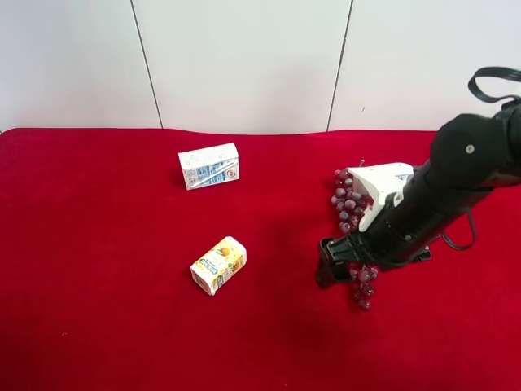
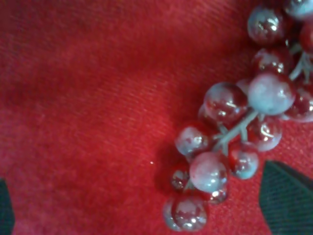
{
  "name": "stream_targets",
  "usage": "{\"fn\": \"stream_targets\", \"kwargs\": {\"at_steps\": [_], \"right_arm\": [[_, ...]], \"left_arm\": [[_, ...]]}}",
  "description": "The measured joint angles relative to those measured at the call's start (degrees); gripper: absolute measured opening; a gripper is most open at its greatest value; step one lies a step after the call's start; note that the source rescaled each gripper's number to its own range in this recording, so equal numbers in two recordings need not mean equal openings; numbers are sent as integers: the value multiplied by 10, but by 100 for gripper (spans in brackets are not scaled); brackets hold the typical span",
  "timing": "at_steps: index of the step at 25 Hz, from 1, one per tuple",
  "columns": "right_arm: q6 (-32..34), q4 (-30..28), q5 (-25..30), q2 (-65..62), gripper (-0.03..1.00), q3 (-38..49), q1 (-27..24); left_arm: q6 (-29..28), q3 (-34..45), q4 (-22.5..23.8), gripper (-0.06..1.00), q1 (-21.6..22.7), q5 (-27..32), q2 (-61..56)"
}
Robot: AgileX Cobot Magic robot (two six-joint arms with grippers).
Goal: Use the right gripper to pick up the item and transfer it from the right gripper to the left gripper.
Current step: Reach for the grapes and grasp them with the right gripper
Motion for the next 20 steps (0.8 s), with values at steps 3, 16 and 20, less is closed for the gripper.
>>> {"fn": "stream_targets", "kwargs": {"at_steps": [3,16,20], "right_arm": [[20,-22,-5,0,100,7,0],[199,-221,17,0,100,7,0],[200,-223,11,4,100,7,0]], "left_arm": [[0,0,0,100,0,0,0],[0,0,0,100,0,0,0],[0,0,0,100,0,0,0]]}}
